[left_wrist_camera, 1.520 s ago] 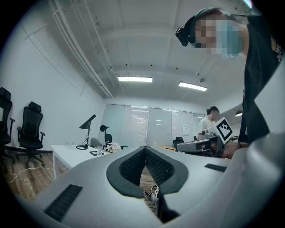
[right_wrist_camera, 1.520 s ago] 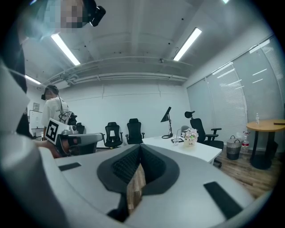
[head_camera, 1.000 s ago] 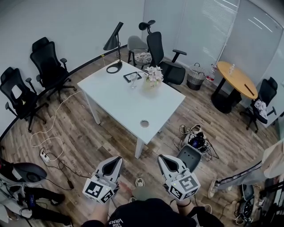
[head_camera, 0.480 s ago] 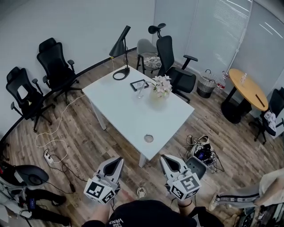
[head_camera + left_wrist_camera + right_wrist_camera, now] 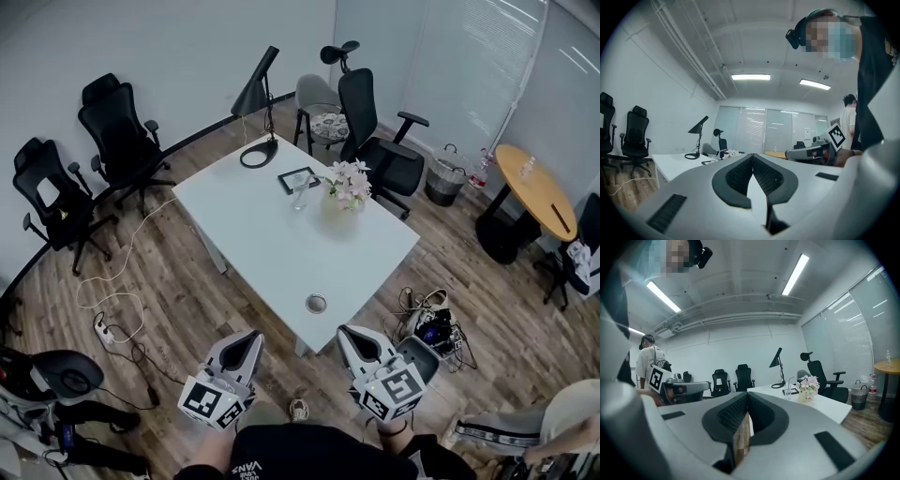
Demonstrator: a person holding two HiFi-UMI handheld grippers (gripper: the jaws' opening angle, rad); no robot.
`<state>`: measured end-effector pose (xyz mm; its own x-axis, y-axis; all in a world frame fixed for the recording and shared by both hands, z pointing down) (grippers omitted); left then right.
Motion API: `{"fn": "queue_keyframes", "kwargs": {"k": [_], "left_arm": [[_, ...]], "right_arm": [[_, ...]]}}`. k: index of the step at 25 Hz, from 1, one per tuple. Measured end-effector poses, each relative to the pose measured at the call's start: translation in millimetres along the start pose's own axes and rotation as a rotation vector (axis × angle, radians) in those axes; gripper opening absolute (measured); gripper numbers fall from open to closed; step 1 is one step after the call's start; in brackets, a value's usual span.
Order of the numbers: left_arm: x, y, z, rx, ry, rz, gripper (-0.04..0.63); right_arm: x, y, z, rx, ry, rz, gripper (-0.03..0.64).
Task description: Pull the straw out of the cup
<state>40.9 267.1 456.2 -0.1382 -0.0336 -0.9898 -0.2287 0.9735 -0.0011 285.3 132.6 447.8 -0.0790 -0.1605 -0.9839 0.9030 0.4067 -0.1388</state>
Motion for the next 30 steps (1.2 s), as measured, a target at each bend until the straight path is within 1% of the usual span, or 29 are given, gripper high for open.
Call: {"fn": "queue_keyframes", "kwargs": {"k": [3, 8, 14, 23, 30], "left_arm": [[2.1, -12.6, -13.1, -0.005, -0.002, 0.004, 0.011], [4.5, -26.4, -50.5, 0.001, 0.010, 0.008, 0.011], [17.9, -42.2, -105.3, -0.038, 0.007, 0.018, 0.011], [36.7, -66.0, -185.8, -0.154, 0.010, 0.008, 0.011], [45.3, -77.8, -233.9, -0.236, 0.000, -0.012, 0.011]], "right_arm": [[2.0, -16.3, 10.8, -0.006, -0.002, -0.008, 0.017], [7.9, -55.3, 16.9, -0.007, 0.001, -0.013, 0.017], [21.0, -104.3, 12.3, -0.048, 0.000, -0.002, 0.017], [36.9, -165.2, -4.0, -0.161, -0.010, 0.016, 0.017], [37.8, -199.3, -18.1, -0.245, -0.032, 0.031, 0.017]]}}
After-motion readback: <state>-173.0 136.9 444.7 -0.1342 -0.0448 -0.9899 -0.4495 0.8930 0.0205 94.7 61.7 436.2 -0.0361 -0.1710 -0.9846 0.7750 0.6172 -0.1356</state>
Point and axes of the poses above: the fingertips, and each gripper's own axes: y backward along the fingers, z to its right, x out of its top, the point moved 10 cm from there along y, backward along the fingers
